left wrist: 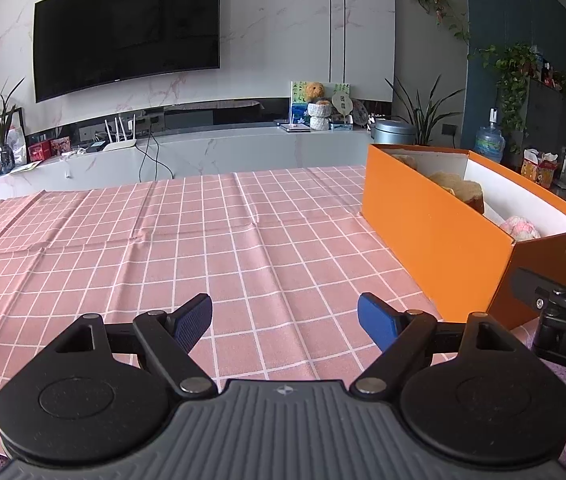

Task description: Organize soft objects

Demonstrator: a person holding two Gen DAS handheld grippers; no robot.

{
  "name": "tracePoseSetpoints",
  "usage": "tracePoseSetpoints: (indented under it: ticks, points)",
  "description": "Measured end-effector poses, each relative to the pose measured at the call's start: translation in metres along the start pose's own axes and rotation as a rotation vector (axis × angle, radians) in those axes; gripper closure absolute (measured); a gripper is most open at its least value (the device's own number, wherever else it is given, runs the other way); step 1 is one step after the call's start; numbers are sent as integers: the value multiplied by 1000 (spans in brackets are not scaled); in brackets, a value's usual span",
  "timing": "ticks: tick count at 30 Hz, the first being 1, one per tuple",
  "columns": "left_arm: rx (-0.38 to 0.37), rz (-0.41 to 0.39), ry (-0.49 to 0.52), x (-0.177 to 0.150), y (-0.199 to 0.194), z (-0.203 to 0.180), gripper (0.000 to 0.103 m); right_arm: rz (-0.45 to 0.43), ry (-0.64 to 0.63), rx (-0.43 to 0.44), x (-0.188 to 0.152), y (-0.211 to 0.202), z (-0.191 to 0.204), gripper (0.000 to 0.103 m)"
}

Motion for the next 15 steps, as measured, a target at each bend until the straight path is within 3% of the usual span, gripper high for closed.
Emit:
tracePoseSetpoints:
  ticks: [15]
  points:
    - [3, 0, 6, 2, -3, -1, 6, -5, -3, 1, 0, -1, 1, 3]
Point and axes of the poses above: each gripper's, at about its wrist camera, not at the fingertips, and y roughly the way its jaws point, z to its left, x to its top, the point moved 10 cm from there along y, roughly the way its jaws point, and after that the axes turned 3 degrees about -x, right-handed, at the moved point
